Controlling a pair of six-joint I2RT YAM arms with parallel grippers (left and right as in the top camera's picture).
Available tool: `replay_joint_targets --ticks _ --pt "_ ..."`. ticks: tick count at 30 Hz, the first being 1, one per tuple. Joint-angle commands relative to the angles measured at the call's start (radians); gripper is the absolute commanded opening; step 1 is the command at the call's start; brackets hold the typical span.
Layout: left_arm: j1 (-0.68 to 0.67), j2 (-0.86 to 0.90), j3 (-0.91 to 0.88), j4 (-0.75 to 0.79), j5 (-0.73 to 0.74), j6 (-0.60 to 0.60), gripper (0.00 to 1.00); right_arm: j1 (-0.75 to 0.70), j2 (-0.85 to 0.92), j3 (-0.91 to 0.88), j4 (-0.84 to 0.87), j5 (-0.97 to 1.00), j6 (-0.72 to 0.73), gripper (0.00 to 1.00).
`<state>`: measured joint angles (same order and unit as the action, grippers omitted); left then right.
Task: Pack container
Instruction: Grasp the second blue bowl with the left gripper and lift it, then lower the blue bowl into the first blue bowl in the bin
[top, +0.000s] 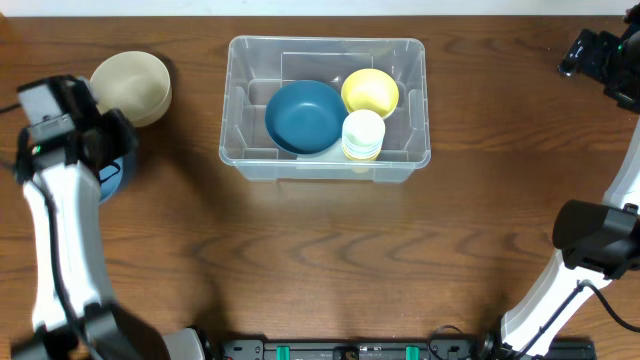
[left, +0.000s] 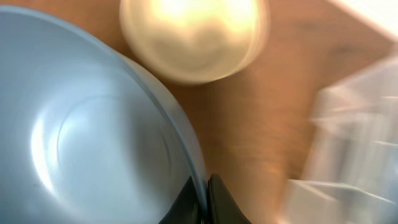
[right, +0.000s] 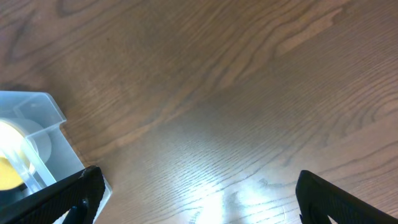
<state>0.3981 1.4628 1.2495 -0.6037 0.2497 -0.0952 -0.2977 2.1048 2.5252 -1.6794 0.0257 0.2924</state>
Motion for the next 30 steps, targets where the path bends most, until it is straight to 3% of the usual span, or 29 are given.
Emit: replay_joint_targets --ticks 1,7,11,15,20,30 --pt "-0.014 -0.105 0.000 0.022 0.223 0.051 0.06 -0.003 -0.016 0.011 0.000 0.003 0.006 0.99" --pt "-0.169 -0.217 0.009 0.157 0.259 0.049 0.06 -0.003 -0.016 0.011 0.000 0.003 0.006 0.99" --pt "-0.318 -0.206 0.056 0.208 0.172 0.038 0.06 -0.003 -0.016 0.011 0.000 0.003 0.006 0.99" --pt "-0.463 -0.146 0.129 0.220 0.080 0.044 0.06 -0.003 -0.016 0.011 0.000 0.003 0.006 0.99" --pt "-0.601 -0.034 0.220 0.220 0.069 0.059 0.06 -0.003 -0.016 0.011 0.000 0.003 0.006 0.99" --pt "-0.754 0.146 0.240 0.159 -0.063 0.084 0.06 -0.003 -0.016 0.011 0.000 0.003 0.006 0.99"
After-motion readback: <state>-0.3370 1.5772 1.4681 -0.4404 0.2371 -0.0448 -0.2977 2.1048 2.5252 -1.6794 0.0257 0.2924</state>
